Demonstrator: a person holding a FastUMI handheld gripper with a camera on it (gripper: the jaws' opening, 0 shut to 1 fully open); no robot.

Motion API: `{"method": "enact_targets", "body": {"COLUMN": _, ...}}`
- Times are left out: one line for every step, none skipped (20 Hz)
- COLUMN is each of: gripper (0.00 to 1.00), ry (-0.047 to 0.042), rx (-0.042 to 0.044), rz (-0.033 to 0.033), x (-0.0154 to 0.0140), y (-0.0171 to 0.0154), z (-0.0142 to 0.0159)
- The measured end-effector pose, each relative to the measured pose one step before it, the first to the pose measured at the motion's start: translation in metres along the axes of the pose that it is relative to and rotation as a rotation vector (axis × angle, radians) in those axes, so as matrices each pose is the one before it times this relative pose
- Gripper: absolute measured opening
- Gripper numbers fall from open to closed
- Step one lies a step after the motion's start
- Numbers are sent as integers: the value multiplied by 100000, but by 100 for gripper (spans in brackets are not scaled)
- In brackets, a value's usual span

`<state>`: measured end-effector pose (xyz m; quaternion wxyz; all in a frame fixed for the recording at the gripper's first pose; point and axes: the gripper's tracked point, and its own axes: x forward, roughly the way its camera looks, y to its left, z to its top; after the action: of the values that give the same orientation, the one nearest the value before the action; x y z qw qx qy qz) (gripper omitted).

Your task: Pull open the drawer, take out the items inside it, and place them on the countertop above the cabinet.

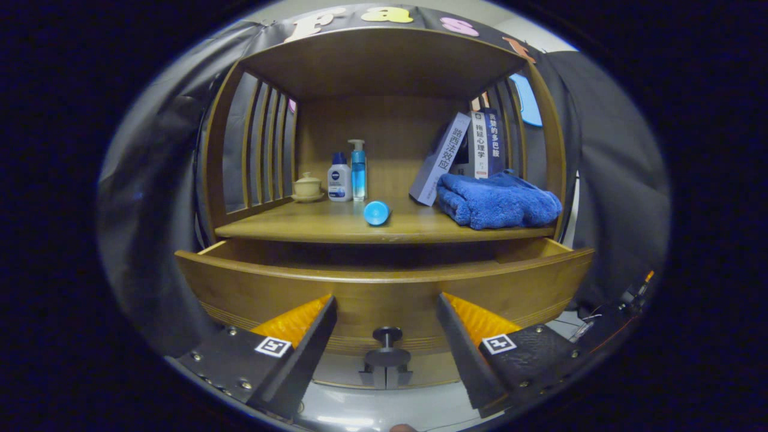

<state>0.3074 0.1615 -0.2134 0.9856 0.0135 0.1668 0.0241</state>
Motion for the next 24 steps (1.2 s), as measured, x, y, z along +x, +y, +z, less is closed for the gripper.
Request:
{"method": "enact_targets", "body": {"gripper": 100, "ry": -83, "rx": -81, "rz": -280, "x": 463, "y": 64, "z": 152}}
{"method": "enact_targets", "body": {"gripper": 100, "ry": -230, "rx": -519, "rz": -219, "x": 378, "y": -3, "z": 30}}
{"method": "enact_targets", "body": {"gripper": 100, "ry": -172, "rx": 33, "rz": -12, "x": 314, "y": 37, "z": 104}}
{"method": "enact_targets", "body": {"gripper": 100, "ry": -53, "rx": 450, "rz": 100, "x": 370, "y": 74, "z": 73}}
{"method": "enact_targets", "body": {"gripper": 100, "ry": -6, "rx": 34, "rz": -51, "x": 311, "y": 4, "z": 44}}
{"method": "enact_targets", "body": {"gripper": 100, "ry": 86, "rx": -317, "rz": -117, "x": 516, "y": 28, "z": 135}}
{"method": "enact_targets", "body": {"gripper": 100, "ry": 36, "rx": -242, "rz": -68, "x": 327, "y": 6, "z": 35}}
{"method": "enact_targets", "body": {"gripper": 100, "ry": -278, "rx": -8, "rz": 91, "x": 464, "y": 61, "z": 164}}
{"method": "enact_targets", "body": {"gripper": 100, "ry": 40, "rx": 38, "rz": 78, "x": 415, "y": 32, "z": 8}}
{"method": "enact_targets", "body": {"gripper": 100, "ry": -125, "rx": 158, "rz": -38, "x": 430, "y": 27, "z": 177}}
{"method": "enact_targets", "body": {"gripper": 100, "ry": 98, "rx": -211, "rz": -39, "x": 453, "y": 50, "z": 83}}
{"method": "enact_targets", "body": {"gripper": 100, "ry": -37, "rx": -91, "rz": 23, "x": 387, "y": 7, "z": 82}}
{"method": "enact_targets", "body": {"gripper": 100, "ry": -50, "rx": 5, "rz": 85, "x": 300, "y": 0, "z": 52}}
{"method": "enact_targets", "body": {"gripper": 100, "ry": 35, "rx": 78, "rz": 68, "x": 362, "y": 39, "z": 92}}
{"method": "enact_targets", "body": {"gripper": 100, "ry": 91, "rx": -48, "rz": 36, "x": 380, "y": -27, "z": 32}}
{"method": "enact_targets", "body": {"gripper": 100, "ry": -373, "rx": 33, "rz": 29, "x": 263, "y": 52, "z": 125}}
{"method": "enact_targets", "body": {"gripper": 100, "ry": -204, "rx": -163, "rz": 23, "x": 100, "y": -9, "z": -1}}
{"method": "enact_targets", "body": {"gripper": 100, "ry": -513, "rx": 21, "rz": 112, "x": 209, "y": 39, "z": 42}}
{"method": "enact_targets", "body": {"gripper": 100, "ry": -367, "rx": 27, "rz": 184, "x": -5, "y": -47, "z": -80}}
{"method": "enact_targets", "body": {"gripper": 100, "ry": -700, "rx": -471, "rz": 210, "x": 6, "y": -22, "z": 144}}
{"method": "enact_targets", "body": {"gripper": 100, "ry": 184, "rx": -1063, "rz": -101, "x": -11, "y": -155, "z": -173}}
{"method": "enact_targets", "body": {"gripper": 100, "ry": -15, "rx": -130, "rz": 2, "x": 29, "y": -59, "z": 11}}
{"method": "enact_targets", "body": {"gripper": 100, "ry": -224, "rx": 413, "rz": 533, "x": -81, "y": -53, "z": 270}}
{"method": "enact_targets", "body": {"gripper": 100, "ry": -750, "rx": 556, "rz": 870, "x": -190, "y": -199, "z": 459}}
